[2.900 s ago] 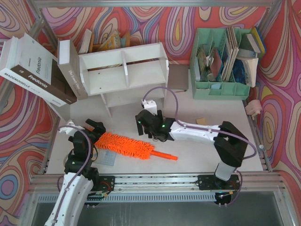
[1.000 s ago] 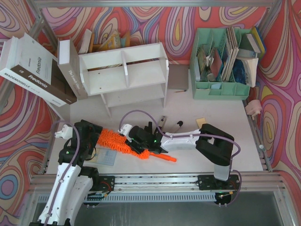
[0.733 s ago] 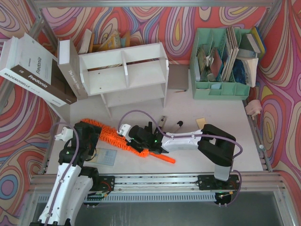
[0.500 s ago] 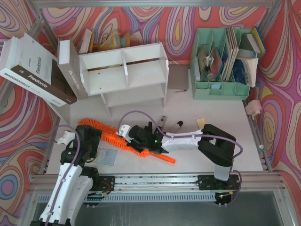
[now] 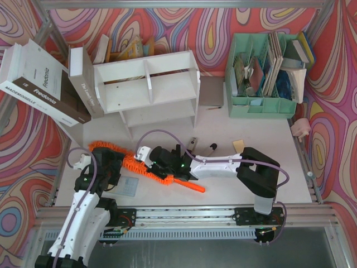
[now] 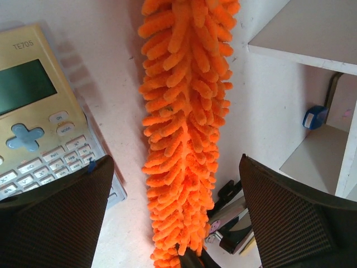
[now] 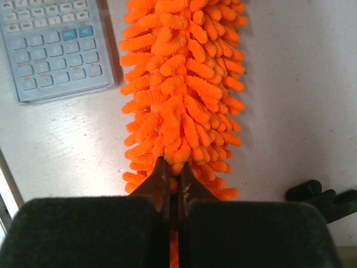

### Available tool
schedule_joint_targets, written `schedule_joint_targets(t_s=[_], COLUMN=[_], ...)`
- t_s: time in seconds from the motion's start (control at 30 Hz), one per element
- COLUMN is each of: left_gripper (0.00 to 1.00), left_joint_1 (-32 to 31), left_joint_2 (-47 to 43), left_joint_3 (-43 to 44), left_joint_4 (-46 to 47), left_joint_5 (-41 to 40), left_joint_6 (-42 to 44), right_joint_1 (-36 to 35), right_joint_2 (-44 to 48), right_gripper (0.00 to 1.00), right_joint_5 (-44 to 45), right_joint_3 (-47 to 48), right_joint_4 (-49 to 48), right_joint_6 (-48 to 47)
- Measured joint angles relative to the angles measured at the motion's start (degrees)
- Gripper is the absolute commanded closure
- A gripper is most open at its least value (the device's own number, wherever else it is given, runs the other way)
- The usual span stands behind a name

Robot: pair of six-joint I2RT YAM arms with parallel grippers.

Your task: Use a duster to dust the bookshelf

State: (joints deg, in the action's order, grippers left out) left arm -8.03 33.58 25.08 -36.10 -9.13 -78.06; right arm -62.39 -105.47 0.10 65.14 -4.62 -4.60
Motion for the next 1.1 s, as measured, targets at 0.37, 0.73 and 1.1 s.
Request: schedule_joint_targets(t_s=[0.37,0.73,1.1], left_gripper=[0.22,0.42,1.00], left_joint_1=[0.0,0.0,0.2], left_joint_2=[4.7,8.0,1.4], left_joint_3=[-3.1,-4.9,-4.9], left_joint_4=[6.2,13.3,10.4], left_joint_5=[1.5,3.2,2.6], left_joint_6=[-0.2,-0.6,-0.4], right_joint_1=[-1.0,-2.4,-3.7], right_joint_2=[1.6,5.4,6.2], right_gripper=[1.00,1.00,0.98], right_joint_5=[-1.3,-3.0,-1.6], right_joint_3=[0.5,0.5,0.4], right_joint_4=[1.0,0.7,-0.3], right_joint_6=[1.1,3.2,4.7])
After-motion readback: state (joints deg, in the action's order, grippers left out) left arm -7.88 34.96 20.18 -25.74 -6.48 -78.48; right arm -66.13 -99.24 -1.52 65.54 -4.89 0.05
